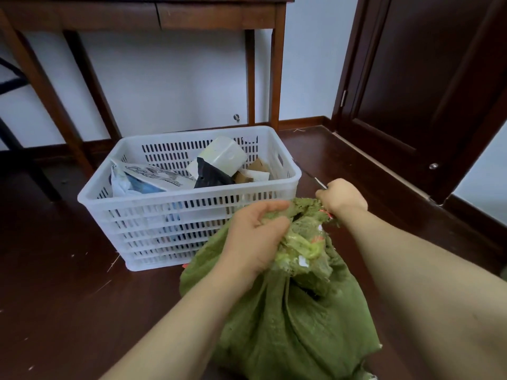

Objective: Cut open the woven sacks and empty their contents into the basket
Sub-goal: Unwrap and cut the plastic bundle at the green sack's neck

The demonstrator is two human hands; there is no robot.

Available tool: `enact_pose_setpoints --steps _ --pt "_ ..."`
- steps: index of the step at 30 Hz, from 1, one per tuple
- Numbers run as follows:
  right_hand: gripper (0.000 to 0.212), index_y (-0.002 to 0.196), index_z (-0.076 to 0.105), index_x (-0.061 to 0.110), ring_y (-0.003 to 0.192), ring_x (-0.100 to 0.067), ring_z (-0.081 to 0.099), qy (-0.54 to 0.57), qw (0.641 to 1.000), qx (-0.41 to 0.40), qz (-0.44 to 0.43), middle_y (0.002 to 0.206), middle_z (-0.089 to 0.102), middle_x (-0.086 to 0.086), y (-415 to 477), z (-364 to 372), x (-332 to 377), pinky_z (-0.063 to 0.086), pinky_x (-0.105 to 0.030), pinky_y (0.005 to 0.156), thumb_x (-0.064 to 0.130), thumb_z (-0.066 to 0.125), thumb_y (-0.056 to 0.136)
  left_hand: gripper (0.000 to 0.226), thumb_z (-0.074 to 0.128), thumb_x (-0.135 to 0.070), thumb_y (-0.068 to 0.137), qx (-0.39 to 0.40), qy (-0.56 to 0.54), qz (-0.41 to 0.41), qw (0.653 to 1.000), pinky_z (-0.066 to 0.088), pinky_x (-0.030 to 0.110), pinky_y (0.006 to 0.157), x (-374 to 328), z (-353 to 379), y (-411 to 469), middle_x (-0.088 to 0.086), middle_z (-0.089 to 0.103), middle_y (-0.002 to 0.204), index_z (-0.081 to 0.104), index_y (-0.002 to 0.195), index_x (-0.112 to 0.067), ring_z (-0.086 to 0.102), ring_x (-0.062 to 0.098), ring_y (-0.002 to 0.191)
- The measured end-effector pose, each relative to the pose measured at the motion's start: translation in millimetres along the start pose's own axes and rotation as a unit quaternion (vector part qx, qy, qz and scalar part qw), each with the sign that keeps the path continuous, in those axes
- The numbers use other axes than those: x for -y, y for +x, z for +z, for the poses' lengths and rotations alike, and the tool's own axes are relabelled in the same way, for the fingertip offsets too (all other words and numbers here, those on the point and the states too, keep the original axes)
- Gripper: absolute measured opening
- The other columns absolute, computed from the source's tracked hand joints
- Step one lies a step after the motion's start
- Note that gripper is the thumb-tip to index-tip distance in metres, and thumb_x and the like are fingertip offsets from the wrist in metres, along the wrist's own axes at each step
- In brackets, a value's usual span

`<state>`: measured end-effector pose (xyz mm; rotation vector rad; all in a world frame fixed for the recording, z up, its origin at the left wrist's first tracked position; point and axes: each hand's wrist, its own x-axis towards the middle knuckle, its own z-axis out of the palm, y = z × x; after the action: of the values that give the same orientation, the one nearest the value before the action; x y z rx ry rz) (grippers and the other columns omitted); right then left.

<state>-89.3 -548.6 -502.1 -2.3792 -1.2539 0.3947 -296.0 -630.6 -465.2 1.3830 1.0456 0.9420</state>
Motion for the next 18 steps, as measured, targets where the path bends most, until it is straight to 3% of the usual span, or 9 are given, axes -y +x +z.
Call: enact_pose_setpoints --steps 4,6,8,10,13,16,18 --pt "0.023 0.096 0.067 0.009 0.094 -0.034 0.064 -0.027 0.998 -0.053 0.038 0.098 0.068 -0.015 5.7 -12.5 -14.8 0.046 -0.034 0.078 0.023 0.051 0.086 0.032 0.053 0.007 0.081 -0.04 -0.028 0.024 0.999 0.037 0.022 0.047 -17.6 -20.3 -0.5 -0.001 0.055 0.049 0.071 0.089 -0.019 0.043 0.013 0.043" --pt "0.025 0.099 0.065 0.006 0.079 -0.032 0.064 -0.017 0.995 -0.072 0.069 0.085 0.065 -0.014 6.4 -21.1 -28.0 0.043 -0.033 0.073 0.023 0.05 0.09 0.032 0.053 0.008 0.081 -0.071 -0.04 0.034 0.996 0.041 0.022 0.046 -22.4 -36.6 2.4 0.0 0.06 0.05 0.071 0.084 -0.019 0.047 0.013 0.043" --pt "0.027 0.097 0.064 0.004 0.069 -0.029 0.061 -0.01 0.994 -0.069 0.086 0.072 0.059 -0.009 4.3 -22.0 -33.9 0.041 -0.031 0.069 0.025 0.048 0.093 0.031 0.053 0.009 0.082 -0.102 -0.043 0.028 0.993 0.043 0.018 0.042 -21.8 -50.4 4.9 -0.003 0.061 0.048 0.069 0.085 -0.016 0.051 0.009 0.04" --pt "0.033 0.1 0.065 0.004 0.079 -0.031 0.063 -0.005 0.994 -0.063 0.088 0.074 0.057 -0.008 4.7 -17.5 -35.9 0.041 -0.032 0.071 0.031 0.048 0.096 0.028 0.054 0.009 0.082 -0.139 -0.081 0.01 0.987 0.049 0.019 0.045 -16.2 -59.5 10.1 -0.002 0.065 0.053 0.07 0.088 -0.013 0.056 0.01 0.045" --pt "0.048 0.096 0.064 0.002 0.059 -0.025 0.056 0.014 0.996 -0.018 0.091 0.066 0.057 -0.008 3.6 -15.0 -30.2 0.041 -0.031 0.068 0.047 0.046 0.096 0.027 0.053 0.001 0.086 -0.18 -0.076 -0.017 0.981 0.051 0.019 0.051 -0.6 -66.1 18.3 -0.002 0.068 0.067 0.071 0.103 -0.012 0.059 0.008 0.054" --pt "0.065 0.09 0.062 0.001 0.079 -0.032 0.062 0.084 0.994 0.02 0.067 0.084 0.063 -0.015 3.5 -13.3 -17.4 0.049 -0.036 0.077 0.063 0.045 0.089 0.038 0.046 -0.002 0.092 -0.172 -0.114 -0.073 0.976 0.054 0.024 0.059 11.9 -66.4 28.0 0.001 0.069 0.099 0.064 0.12 -0.021 0.063 0.012 0.075" --pt "0.057 0.081 0.059 0.007 0.092 -0.033 0.062 0.066 0.997 0.026 0.021 0.09 0.063 -0.015 1.9 -16.6 -2.2 0.047 -0.036 0.081 0.062 0.047 0.088 0.041 0.039 0.008 0.091 -0.145 -0.239 -0.101 0.955 0.056 0.022 0.055 10.7 -62.9 33.5 0.006 0.071 0.099 0.065 0.115 -0.012 0.068 0.015 0.08"
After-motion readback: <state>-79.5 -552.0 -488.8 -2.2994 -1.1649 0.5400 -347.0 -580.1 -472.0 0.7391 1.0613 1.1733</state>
